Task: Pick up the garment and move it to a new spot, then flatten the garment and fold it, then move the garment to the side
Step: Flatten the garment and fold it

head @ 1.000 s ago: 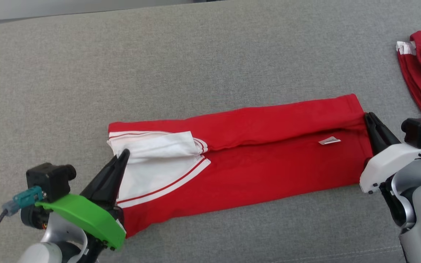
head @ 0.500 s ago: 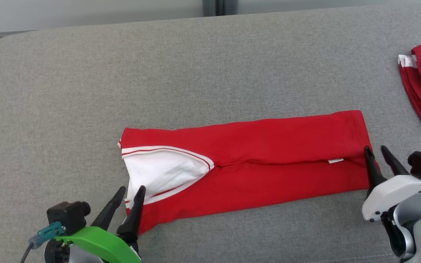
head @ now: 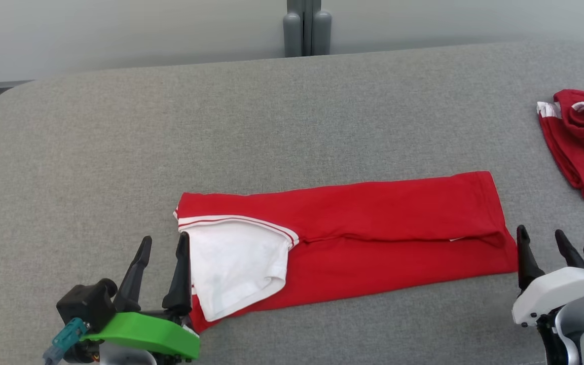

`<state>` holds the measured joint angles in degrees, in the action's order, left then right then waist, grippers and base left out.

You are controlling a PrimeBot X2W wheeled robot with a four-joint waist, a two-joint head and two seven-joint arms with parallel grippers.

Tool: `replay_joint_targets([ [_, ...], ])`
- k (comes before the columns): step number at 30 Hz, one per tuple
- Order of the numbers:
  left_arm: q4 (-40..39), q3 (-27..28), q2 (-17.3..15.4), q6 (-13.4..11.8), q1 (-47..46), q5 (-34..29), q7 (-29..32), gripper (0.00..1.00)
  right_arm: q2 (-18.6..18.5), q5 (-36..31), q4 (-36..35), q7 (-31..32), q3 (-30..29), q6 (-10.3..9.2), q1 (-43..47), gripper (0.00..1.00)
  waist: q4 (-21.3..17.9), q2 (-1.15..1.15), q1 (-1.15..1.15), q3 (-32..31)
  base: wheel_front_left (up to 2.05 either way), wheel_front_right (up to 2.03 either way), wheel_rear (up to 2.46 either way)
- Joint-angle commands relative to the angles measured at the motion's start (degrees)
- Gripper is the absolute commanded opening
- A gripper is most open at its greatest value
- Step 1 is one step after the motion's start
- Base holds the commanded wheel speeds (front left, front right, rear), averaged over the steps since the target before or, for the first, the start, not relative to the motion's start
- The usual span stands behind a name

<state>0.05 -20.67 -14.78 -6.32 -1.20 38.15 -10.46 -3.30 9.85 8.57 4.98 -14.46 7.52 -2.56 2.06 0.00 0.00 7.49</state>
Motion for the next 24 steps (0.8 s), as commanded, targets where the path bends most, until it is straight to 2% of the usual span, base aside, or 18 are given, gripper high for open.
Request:
replay_joint_targets([
  [1,0.37,0.01,0.44,-0.28,-0.79,-0.23,-0.30,1.00,-0.09,-0.89,0.65,0.25,0.27,-0.07,-1.06,1.00,0.57,0.00,0.00,-0.92,0.00,0.00,0.00],
  [5,1.08,-0.30,0.96,-0.44,-1.13,-0.57,-0.86,1.00,-1.13,-1.58,4.21,1.77,1.18,-0.07,-3.83,1.00,1.90,0.00,0.00,-1.07,0.00,0.00,0.00],
  [16,2.98,-0.56,1.56,-1.63,-2.22,-1.49,-1.65,1.00,-5.14,-4.39,20.01,6.09,0.81,-0.07,-10.19,1.00,6.74,0.00,0.00,-0.28,0.00,0.00,0.00],
  [21,3.34,-0.48,1.59,-1.79,-2.28,-1.41,-1.85,1.00,-5.92,-4.11,25.44,7.65,0.64,-0.08,-11.36,1.00,7.57,0.00,0.00,-0.01,0.00,0.00,0.00],
  [22,3.39,-0.42,1.59,-1.78,-2.34,-1.38,-1.82,1.00,-5.99,-3.79,26.25,7.69,0.87,-0.08,-11.64,0.95,7.63,0.00,0.00,0.01,0.00,0.00,0.00],
  [23,3.43,-0.35,1.58,-1.82,-2.37,-1.32,-1.90,1.00,-6.08,-3.50,26.88,7.65,1.08,-0.08,-11.89,0.69,7.62,0.00,0.00,0.01,0.00,0.00,0.00],
  [24,3.45,-0.27,1.56,-1.88,-2.36,-1.23,-2.00,1.00,-6.15,-3.17,27.55,7.70,1.44,-0.08,-12.14,0.37,7.53,0.00,0.00,-0.02,0.00,0.00,0.00],
])
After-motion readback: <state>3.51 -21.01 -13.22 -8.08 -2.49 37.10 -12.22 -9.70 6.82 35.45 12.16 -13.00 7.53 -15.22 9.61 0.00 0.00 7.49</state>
